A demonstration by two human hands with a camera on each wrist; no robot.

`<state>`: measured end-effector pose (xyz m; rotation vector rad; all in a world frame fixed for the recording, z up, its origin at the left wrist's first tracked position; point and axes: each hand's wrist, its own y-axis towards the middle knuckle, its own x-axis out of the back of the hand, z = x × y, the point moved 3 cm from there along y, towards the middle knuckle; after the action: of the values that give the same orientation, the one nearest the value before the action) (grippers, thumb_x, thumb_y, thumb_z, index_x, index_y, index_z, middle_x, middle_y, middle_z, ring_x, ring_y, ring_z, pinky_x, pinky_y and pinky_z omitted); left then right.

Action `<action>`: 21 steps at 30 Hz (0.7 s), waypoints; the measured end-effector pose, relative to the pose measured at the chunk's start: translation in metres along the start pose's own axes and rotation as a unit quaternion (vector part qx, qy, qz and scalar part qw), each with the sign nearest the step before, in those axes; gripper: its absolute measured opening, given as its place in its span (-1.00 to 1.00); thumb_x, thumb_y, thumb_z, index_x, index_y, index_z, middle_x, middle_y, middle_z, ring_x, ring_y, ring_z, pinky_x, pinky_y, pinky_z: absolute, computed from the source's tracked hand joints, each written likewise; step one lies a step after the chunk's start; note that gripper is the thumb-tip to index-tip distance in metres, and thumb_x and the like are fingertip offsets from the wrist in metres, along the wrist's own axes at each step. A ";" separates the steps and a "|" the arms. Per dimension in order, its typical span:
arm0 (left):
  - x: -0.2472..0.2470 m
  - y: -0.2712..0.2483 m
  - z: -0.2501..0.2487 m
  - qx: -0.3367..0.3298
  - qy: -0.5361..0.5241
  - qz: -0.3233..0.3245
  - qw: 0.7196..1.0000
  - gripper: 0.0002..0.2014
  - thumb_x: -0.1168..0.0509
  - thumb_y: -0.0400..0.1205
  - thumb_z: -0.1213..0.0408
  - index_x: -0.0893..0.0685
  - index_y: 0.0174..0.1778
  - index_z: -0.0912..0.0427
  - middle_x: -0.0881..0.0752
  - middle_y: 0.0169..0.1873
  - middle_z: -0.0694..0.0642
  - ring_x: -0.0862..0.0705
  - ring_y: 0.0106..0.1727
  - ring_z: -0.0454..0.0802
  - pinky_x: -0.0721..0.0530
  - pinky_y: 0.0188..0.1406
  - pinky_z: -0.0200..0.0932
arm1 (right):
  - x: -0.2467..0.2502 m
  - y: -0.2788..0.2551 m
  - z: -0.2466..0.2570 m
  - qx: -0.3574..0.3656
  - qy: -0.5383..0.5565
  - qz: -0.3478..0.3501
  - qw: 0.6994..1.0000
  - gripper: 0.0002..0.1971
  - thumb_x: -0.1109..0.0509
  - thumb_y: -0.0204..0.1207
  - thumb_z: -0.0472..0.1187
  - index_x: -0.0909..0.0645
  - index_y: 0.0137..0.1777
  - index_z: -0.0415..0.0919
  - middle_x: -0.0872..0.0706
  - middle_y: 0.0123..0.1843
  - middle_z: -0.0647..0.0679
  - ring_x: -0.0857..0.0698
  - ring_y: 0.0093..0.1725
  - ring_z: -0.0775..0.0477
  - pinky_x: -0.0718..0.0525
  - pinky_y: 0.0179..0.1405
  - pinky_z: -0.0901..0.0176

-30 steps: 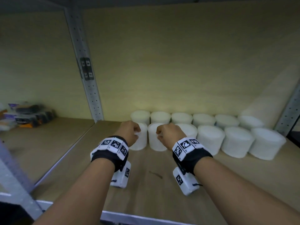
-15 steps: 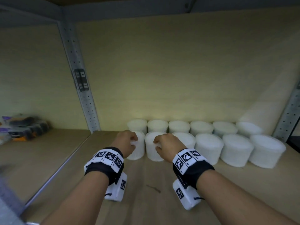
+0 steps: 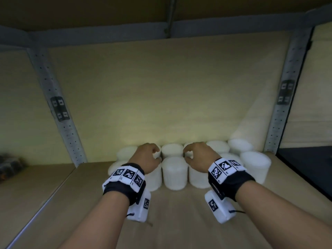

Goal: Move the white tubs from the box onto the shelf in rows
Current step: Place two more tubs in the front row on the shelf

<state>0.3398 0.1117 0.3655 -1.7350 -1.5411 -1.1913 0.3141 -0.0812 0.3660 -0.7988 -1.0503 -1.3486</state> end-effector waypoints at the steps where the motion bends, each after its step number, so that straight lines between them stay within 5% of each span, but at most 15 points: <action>1: -0.007 0.004 -0.013 -0.012 -0.005 0.006 1.000 -0.63 -0.36 0.58 0.18 -0.60 0.30 0.16 -0.62 0.29 0.11 -0.59 0.30 0.03 -0.47 0.18 -0.27 | 0.007 -0.002 -0.013 -0.015 -0.001 -0.001 1.000 -0.63 -0.31 0.55 -0.07 -0.62 0.35 -0.06 -0.62 0.41 -0.10 -0.63 0.35 -0.13 -0.59 0.37 0.04; 13: -0.107 0.038 -0.155 -0.112 -0.036 0.086 0.989 -0.56 -0.34 0.59 0.11 -0.54 0.37 0.18 -0.54 0.35 0.12 -0.53 0.37 0.06 -0.49 0.34 -0.14 | 0.063 -0.025 -0.161 -0.170 -0.070 0.007 0.983 -0.56 -0.26 0.60 0.01 -0.51 0.46 -0.08 -0.54 0.49 -0.06 -0.52 0.46 -0.08 -0.50 0.46 0.09; 21: -0.152 0.046 -0.183 -0.089 0.027 0.124 0.988 -0.46 -0.30 0.60 0.01 -0.48 0.44 0.21 -0.46 0.42 0.18 -0.45 0.45 0.15 -0.49 0.43 0.07 | 0.049 -0.034 -0.205 -0.194 -0.161 0.080 0.964 -0.40 -0.14 0.57 0.24 -0.44 0.52 -0.04 -0.51 0.47 -0.10 -0.51 0.44 -0.20 -0.49 0.44 -0.12</action>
<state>0.3412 -0.1274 0.3274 -1.9271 -1.1767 -1.2671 0.3043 -0.2916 0.3338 -1.4045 -0.9522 -1.3288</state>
